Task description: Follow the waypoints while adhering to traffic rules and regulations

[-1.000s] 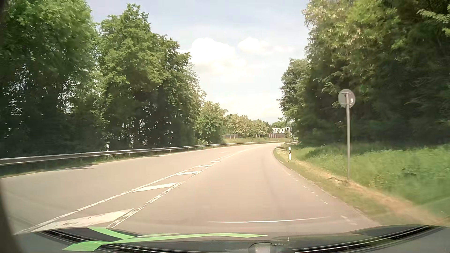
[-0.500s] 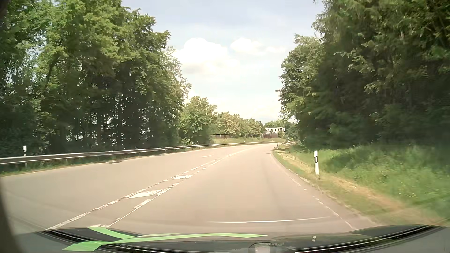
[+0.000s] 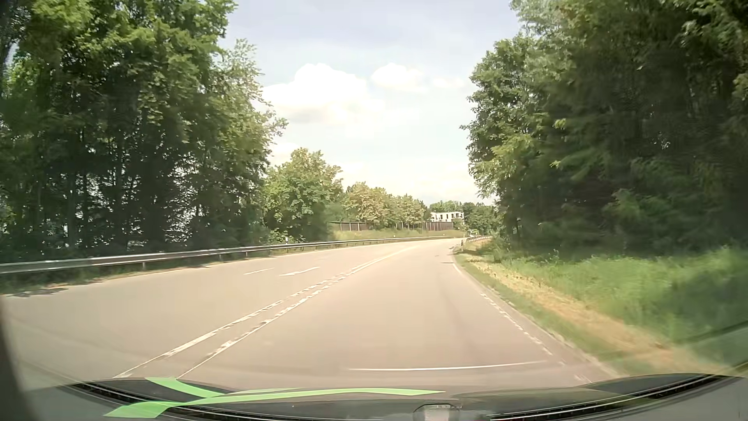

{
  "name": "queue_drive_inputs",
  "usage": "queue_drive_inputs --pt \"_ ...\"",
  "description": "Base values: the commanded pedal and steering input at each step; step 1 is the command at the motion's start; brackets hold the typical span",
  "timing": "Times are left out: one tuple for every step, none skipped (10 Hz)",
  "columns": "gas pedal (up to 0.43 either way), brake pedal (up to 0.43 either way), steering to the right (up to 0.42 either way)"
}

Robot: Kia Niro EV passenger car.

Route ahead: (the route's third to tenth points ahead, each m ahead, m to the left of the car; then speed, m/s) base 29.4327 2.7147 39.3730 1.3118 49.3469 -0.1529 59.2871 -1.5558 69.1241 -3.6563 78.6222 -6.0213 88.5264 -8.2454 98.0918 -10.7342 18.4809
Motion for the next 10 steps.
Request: queue_drive_inputs --pt "0.157 0.000 0.009" --pt "0.157 0.000 0.009" --pt "0.157 0.000 0.009" --pt "0.157 0.000 0.009" --pt "0.157 0.000 0.009" --pt "0.157 0.000 0.009" --pt "0.157 0.000 0.010" --pt "0.157 0.000 0.010" --pt "0.157 0.000 0.011" --pt "0.157 0.000 0.011"
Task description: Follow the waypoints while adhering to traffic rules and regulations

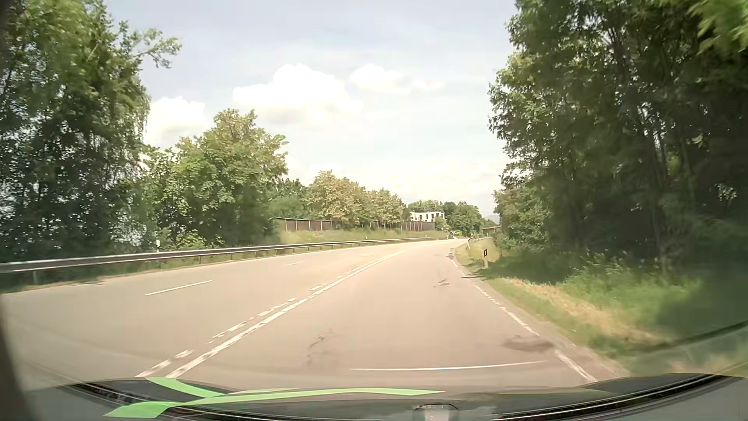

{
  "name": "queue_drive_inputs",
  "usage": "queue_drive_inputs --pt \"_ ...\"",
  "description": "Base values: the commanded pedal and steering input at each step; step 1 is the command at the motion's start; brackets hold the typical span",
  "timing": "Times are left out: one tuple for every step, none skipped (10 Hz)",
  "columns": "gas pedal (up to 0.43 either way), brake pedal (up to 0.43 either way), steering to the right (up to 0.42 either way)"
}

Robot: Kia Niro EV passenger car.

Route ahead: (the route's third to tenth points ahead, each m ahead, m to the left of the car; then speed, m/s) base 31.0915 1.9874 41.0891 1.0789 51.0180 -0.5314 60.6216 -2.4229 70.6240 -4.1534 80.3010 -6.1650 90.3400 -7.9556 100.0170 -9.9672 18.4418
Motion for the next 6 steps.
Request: queue_drive_inputs --pt "0.157 0.000 0.011" --pt "0.157 0.000 0.010" --pt "0.157 0.000 0.009" --pt "0.157 0.000 0.009" --pt "0.157 0.000 0.010" --pt "0.169 0.000 0.010"
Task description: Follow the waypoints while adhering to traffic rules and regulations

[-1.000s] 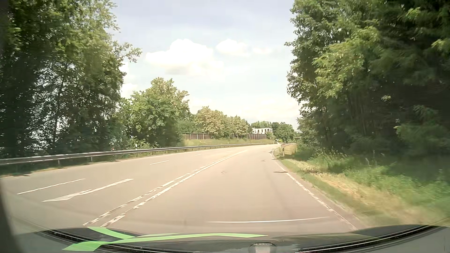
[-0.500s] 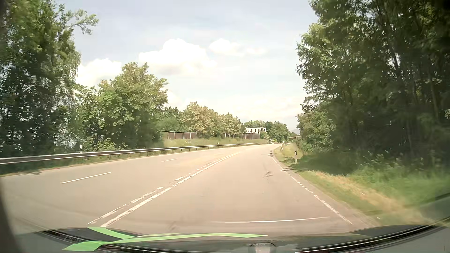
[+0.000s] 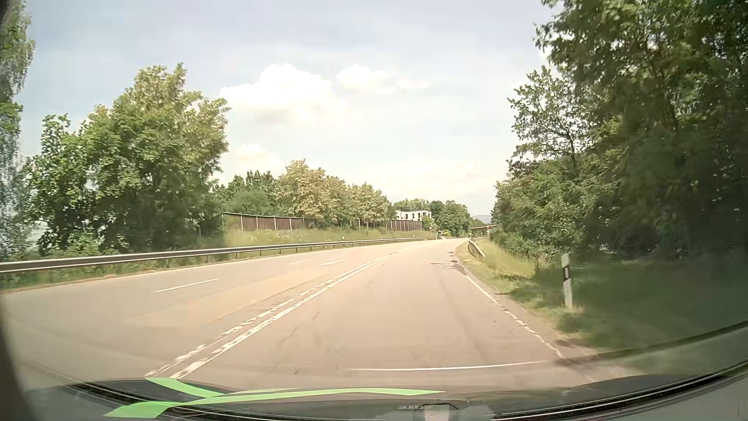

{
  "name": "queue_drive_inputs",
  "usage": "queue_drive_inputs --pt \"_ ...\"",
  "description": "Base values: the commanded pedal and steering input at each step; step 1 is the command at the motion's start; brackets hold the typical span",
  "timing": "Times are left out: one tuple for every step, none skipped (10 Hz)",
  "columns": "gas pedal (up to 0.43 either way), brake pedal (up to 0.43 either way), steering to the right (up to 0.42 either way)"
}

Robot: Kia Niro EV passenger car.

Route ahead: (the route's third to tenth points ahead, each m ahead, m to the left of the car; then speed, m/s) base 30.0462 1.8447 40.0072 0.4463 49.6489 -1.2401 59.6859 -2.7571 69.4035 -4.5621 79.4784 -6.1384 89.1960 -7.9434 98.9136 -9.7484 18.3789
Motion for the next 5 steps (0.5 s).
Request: queue_drive_inputs --pt "0.177 0.000 0.010" --pt "0.189 0.000 0.011" --pt "0.189 0.000 0.011" --pt "0.189 0.000 0.011" --pt "0.189 0.000 0.011"
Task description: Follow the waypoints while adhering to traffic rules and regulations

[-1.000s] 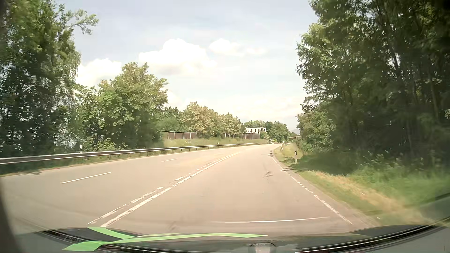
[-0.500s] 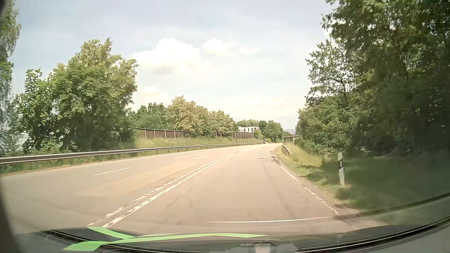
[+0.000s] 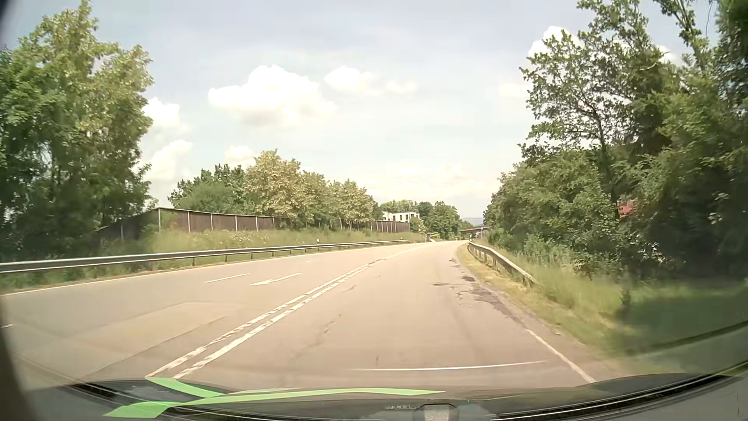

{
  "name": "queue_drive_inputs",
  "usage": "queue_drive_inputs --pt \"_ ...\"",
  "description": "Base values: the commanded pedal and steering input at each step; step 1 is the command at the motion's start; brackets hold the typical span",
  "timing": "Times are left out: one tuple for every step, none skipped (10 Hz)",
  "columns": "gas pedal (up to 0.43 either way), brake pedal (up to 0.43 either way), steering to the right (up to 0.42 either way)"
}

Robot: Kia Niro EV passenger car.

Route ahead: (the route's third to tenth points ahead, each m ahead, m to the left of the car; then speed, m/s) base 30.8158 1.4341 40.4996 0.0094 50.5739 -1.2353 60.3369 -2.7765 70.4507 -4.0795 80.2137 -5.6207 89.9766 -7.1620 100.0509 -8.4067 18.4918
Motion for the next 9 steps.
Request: queue_drive_inputs --pt "0.189 0.000 0.011" --pt "0.189 0.000 0.011" --pt "0.189 0.000 0.011" --pt "0.189 0.000 0.011" --pt "0.177 0.000 0.011" --pt "0.177 0.000 0.011" --pt "0.169 0.000 0.011" --pt "0.157 0.000 0.011" --pt "0.157 0.000 0.011"
